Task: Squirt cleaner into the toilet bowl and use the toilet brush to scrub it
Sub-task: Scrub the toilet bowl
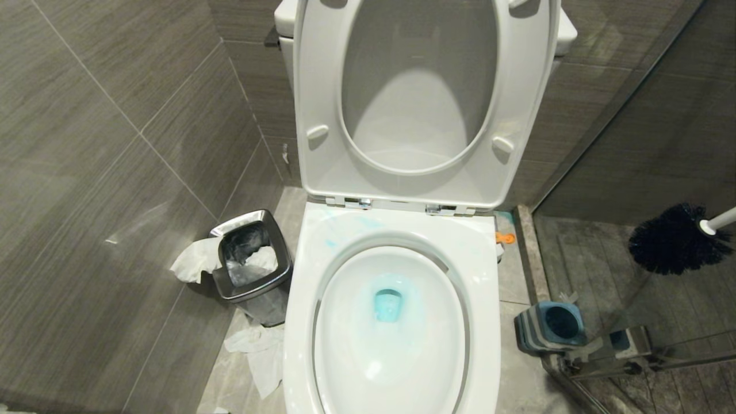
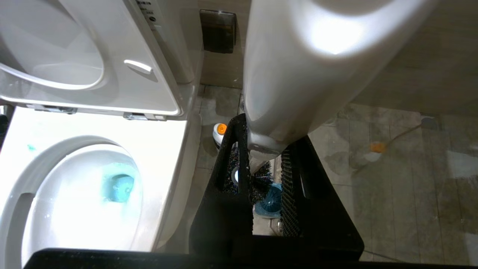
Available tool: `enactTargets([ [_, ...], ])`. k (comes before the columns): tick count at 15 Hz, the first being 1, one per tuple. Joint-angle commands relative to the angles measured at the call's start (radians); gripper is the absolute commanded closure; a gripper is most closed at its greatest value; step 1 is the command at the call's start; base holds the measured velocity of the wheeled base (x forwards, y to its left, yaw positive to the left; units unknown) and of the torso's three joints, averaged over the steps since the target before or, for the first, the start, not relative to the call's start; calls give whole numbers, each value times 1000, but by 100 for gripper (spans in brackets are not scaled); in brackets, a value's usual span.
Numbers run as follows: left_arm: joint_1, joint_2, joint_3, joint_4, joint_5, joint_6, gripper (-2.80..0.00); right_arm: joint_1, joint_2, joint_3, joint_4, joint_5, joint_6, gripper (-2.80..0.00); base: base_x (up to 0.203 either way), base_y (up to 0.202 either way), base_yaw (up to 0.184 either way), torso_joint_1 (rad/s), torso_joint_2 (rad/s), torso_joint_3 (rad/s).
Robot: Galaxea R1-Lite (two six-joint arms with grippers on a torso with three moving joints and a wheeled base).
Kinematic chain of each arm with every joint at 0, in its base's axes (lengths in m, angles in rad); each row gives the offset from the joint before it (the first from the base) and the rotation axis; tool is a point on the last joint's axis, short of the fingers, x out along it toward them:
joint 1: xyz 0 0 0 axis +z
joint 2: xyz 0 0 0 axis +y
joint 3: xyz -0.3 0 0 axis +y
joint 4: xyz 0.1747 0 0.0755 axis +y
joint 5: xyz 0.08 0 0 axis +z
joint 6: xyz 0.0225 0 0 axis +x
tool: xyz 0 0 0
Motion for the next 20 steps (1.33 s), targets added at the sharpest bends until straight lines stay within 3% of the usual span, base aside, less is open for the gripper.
enactTargets([
  [1,0,0,0,1,0,0,0,1,24,2,1,3,0,0,0,0,0,6,5,201],
  [5,-1,0,0,1,0,0,0,6,61,-2,-3,3,8,0,0,0,0,-1,0,203],
  [13,0,0,0,-1,0,0,0,128,165,-21,-15,-24,20,0,0,0,0,3,2,148],
  [15,0,0,0,-1,0,0,0,237,195,-36,-15,-90,20,0,0,0,0,0,0,0],
  [16,0,0,0,1,0,0,0,330,220,-45,-18,-163,22,0,0,0,0,0,0,0],
  [20,0,0,0,-1,0,0,0,770,399,-91,-134,-564,66,0,0,0,0,0,0,0],
])
